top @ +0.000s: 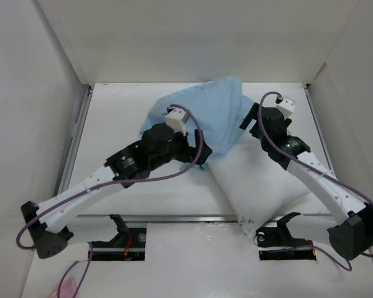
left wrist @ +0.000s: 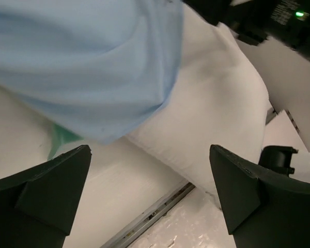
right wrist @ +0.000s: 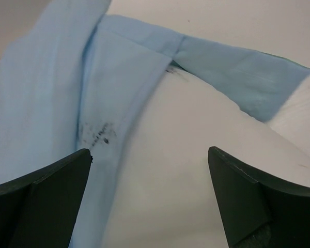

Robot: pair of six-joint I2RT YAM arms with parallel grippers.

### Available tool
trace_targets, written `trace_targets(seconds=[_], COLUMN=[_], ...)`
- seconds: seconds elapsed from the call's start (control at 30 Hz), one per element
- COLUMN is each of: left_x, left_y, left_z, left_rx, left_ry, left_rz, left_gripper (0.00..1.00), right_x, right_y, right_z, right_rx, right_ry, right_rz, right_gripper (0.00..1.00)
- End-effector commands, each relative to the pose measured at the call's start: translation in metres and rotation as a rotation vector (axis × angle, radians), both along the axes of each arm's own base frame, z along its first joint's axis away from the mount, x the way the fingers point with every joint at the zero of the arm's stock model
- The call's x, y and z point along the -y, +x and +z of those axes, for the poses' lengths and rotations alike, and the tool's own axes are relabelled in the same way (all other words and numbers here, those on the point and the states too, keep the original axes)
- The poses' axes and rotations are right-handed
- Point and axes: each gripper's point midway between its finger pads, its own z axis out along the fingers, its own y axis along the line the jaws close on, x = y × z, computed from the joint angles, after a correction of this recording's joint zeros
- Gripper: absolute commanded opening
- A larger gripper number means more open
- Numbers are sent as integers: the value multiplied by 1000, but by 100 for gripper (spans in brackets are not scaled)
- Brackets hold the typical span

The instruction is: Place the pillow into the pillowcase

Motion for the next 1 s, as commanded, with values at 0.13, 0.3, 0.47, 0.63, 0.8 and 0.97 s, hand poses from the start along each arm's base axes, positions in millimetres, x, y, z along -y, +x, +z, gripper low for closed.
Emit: trace_targets(seconds=[0.13, 0.3, 0.47, 0.63, 0.8, 0.97], left_x=[-64, -60, -48, -48, -54, -57], left_y=[-3, 17, 39, 46, 51, 53], left_z=[-81, -137, -166, -172, -174, -171], left_rx=[-160, -256, -311, -325, -329, -323], left_ry=[-1, 47, 128, 136, 127, 119], left_rz=[234, 210, 157, 139, 135, 144], left_gripper=[100, 100, 100, 100, 100, 100], right_x=[-1, -72, -82, -88, -96, -120], right_y=[-67, -111, -112, -96, -64, -43], right_z=[39, 12, -51, -86, -117, -103], right_rx=[28, -57, -277, -429, -463, -297], right_ry=[-195, -268, -386, -490, -614, -519], right_rz=[318, 726, 719, 667, 556, 555], right_gripper=[100, 100, 100, 100, 93, 0])
